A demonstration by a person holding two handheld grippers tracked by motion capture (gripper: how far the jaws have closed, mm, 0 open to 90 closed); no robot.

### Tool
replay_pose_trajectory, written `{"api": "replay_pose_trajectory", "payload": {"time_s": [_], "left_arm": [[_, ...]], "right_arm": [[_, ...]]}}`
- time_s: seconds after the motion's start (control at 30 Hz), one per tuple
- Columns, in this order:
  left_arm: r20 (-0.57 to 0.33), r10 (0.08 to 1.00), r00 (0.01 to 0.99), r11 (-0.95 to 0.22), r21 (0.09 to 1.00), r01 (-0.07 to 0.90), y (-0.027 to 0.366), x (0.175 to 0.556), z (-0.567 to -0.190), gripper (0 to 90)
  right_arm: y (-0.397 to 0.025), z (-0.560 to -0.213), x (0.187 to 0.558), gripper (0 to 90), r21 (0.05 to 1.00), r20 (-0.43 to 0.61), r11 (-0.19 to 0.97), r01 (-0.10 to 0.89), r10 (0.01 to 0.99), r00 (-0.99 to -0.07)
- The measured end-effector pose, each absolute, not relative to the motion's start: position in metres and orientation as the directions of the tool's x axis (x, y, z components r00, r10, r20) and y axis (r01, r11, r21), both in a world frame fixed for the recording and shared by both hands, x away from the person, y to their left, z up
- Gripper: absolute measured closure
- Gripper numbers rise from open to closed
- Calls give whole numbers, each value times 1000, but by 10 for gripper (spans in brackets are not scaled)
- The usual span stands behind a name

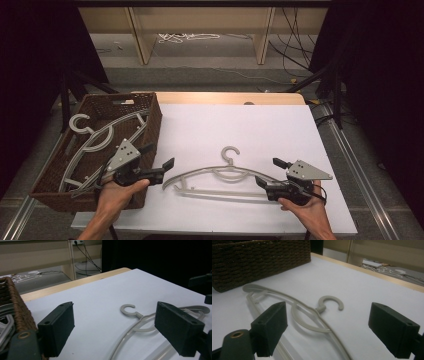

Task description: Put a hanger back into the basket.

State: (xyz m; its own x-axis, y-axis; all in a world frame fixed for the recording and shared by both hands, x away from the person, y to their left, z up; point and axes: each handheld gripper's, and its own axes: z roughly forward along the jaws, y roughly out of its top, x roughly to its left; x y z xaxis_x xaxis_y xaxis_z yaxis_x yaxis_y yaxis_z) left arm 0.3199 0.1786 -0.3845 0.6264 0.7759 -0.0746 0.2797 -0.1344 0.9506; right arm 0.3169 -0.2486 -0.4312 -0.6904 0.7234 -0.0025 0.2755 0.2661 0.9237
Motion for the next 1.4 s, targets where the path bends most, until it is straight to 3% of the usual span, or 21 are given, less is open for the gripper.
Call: {"api": "replay_pose_trajectory", "payload": {"time_s": [0.73,1.1,1.4], "left_arm": [[-58,750,659,-147,956,253,174,301,-423,159],[-48,737,675,-170,952,254,172,298,-431,160],[-56,728,683,-171,950,261,169,297,-433,160]], "right_arm": [[-246,-435,321,164,917,-2,280,285,717,-697],[-244,-441,342,170,832,-79,439,340,700,-710],[-236,-452,368,278,695,-103,589,412,650,-753]]}}
